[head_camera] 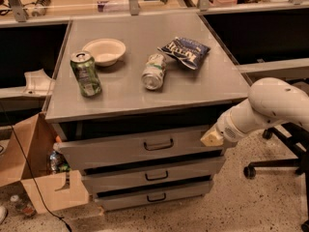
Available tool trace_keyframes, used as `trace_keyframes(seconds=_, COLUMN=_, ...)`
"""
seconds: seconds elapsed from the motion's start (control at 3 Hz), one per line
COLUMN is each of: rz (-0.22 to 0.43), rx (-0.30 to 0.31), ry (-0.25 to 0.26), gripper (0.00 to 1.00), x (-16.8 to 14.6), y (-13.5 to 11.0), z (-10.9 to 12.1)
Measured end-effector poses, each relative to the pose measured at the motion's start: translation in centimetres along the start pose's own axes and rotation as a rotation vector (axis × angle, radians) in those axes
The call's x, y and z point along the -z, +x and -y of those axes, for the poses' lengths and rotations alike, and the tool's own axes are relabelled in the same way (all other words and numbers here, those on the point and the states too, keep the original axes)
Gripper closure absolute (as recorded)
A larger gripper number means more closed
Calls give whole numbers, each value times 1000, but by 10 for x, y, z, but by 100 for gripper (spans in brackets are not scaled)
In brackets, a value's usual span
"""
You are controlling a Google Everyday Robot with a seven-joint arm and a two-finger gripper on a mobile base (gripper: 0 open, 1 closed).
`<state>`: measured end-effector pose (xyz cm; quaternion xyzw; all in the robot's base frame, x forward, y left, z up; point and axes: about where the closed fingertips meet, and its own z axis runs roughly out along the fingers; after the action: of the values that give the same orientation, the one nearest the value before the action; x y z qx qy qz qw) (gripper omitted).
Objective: Close top drawer
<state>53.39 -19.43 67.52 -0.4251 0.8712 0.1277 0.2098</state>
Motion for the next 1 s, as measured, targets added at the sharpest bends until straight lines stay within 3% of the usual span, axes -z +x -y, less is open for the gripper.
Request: trace_keyframes(seconds=1.0, rz=25, rx=42, ry=-29, gripper=100, x=-16, y=-20, z=4)
